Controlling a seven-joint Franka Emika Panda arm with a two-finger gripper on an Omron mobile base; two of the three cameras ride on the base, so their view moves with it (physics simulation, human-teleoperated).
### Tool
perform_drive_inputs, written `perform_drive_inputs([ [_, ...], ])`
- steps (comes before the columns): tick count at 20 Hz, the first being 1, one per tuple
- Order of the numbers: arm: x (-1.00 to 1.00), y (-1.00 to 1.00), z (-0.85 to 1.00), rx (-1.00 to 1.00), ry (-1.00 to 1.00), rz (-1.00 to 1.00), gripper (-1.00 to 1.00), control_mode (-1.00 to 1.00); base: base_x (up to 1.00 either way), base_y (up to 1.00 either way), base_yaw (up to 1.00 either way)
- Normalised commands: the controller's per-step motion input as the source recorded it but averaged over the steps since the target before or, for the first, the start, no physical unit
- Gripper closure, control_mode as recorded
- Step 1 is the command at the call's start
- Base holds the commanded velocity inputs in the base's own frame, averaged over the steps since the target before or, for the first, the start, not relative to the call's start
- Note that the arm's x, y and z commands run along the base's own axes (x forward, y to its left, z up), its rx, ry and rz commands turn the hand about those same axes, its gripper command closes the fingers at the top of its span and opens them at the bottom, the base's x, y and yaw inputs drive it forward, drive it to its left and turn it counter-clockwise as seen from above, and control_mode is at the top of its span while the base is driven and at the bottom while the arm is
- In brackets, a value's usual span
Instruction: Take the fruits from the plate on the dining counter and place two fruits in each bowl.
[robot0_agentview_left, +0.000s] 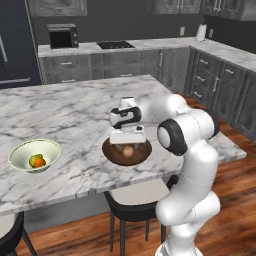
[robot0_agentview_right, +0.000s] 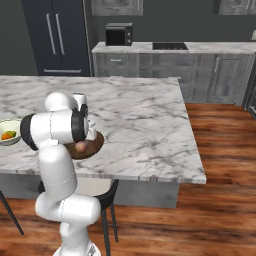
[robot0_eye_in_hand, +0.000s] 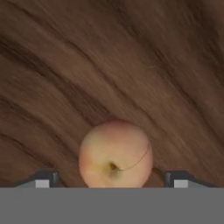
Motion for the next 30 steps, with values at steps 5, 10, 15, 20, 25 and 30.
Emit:
perform_drive_inputs([
  [5, -0.33, 0.00, 0.60, 0.00, -0.03, 0.00, -1.00, -1.00, 0.00, 0.00, 0.00],
  [10, -1.00, 0.00, 0.70, 0.00, -0.13, 0.00, -1.00, -1.00, 0.00, 0.00, 0.00],
  [15, -1.00, -0.11, 0.39, 0.03, -0.19, 0.00, -1.00, -1.00, 0.00, 0.00, 0.00],
  [20, -1.00, -0.20, 0.40, 0.04, -0.20, 0.00, -1.00, -1.00, 0.00, 0.00, 0.00],
  [25, -0.90, -0.15, 0.63, 0.01, -0.15, 0.01, -1.00, -1.00, 0.00, 0.00, 0.00],
  [30, -0.08, 0.00, 0.07, 0.00, -0.03, 0.02, -1.00, -1.00, 0.00, 0.00, 0.00],
])
